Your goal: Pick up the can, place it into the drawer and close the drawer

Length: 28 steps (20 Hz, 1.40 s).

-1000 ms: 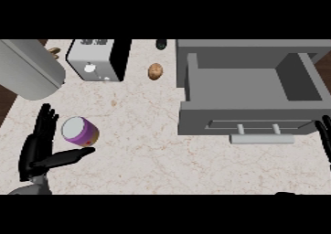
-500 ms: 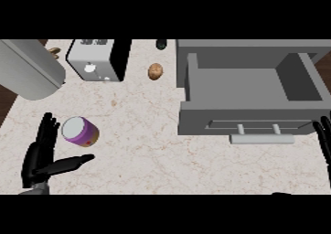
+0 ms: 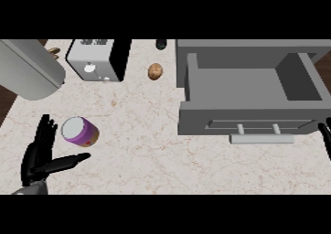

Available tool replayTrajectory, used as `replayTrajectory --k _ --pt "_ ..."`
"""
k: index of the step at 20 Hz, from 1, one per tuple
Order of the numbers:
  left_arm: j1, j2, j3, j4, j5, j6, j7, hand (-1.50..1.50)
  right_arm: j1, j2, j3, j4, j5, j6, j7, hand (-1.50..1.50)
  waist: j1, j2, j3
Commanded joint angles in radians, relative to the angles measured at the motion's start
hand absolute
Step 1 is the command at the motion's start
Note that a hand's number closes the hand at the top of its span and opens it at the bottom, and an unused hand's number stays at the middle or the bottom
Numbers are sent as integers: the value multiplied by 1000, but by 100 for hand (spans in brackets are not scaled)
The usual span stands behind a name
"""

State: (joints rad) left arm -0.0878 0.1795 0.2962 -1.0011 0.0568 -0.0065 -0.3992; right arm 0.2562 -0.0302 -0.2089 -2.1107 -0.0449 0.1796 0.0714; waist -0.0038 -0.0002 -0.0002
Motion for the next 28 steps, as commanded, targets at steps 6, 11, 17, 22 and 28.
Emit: replayTrajectory --k 6,11,17,22,28 --pt "-147 42 26 268 14 -4 -110 -150 10 6 -20 -44 -21 15 19 -150 -3 1 0" --pt "-171 55 17 296 26 -1 -124 -150 -7 17 -3 5 18 11 2 -150 -1 1 0" --pt "-235 0 -8 367 10 77 -140 -150 13 14 -33 14 -9 31 -45 -150 -3 1 0" --pt "-290 32 -11 365 33 45 -78 -150 6 14 -10 -41 -7 18 28 -150 -3 0 0" --pt "-307 32 -23 413 33 18 -154 -150 68 29 11 -101 6 21 46 -150 -4 0 0"
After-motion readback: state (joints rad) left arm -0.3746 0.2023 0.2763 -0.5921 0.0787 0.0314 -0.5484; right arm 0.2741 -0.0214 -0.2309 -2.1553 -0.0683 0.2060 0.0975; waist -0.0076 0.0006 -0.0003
